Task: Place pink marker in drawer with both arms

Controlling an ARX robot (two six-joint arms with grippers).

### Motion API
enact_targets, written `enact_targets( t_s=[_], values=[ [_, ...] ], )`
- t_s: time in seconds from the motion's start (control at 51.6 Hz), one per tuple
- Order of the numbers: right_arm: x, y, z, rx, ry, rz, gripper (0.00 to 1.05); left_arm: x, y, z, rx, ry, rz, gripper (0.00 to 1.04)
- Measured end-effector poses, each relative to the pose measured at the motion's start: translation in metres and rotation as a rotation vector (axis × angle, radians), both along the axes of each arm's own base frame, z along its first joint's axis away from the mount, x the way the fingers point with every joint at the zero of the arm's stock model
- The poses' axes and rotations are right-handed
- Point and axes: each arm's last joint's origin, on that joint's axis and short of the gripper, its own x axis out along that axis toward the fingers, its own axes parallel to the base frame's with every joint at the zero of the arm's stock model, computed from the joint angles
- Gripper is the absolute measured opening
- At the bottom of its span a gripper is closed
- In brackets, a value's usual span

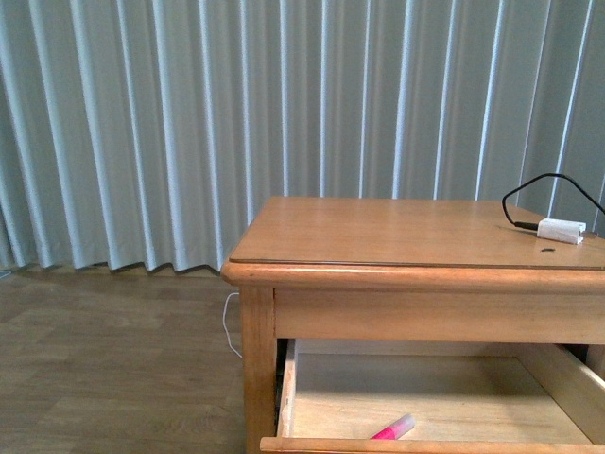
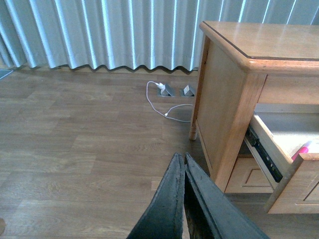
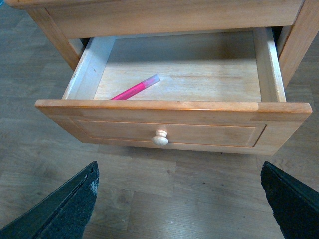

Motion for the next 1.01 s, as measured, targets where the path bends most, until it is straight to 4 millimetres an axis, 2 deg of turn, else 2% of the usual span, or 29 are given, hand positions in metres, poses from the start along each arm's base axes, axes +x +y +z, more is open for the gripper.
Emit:
enact_targets(
  t_s=[0.291, 0.446, 0.717, 0.814, 0.872, 1.008],
  values=[
    [0.0, 0.0, 0.0, 0.0, 0.0, 0.0, 0.96, -0.006, 0.0, -0.002, 0.0, -0.026, 0.0, 0.04],
    [0.0, 0.0, 0.0, 0.0, 0.0, 0.0, 0.96, -0.017, 0.0, -0.005, 0.0, -0.018, -0.001, 0.04],
    [0.0, 0.0, 0.0, 0.0, 0.0, 0.0, 0.96, -0.018, 0.0, -0.005, 0.0, -0.02, -0.001, 0.04],
    [0.0, 0.0, 0.0, -0.008, -0.006, -0.007, 0.96, -0.018, 0.0, -0.005, 0.0, -0.02, -0.001, 0.21],
    [0.001, 0.001, -0.002, -0.137, -0.116, -0.11, 0.96, -0.018, 0.0, -0.005, 0.0, -0.02, -0.001, 0.33],
    [0.004, 0.004, -0.012, -0.246, -0.055, -0.118, 0.96, -0.018, 0.0, -0.005, 0.0, -0.02, -0.001, 0.56]
  ],
)
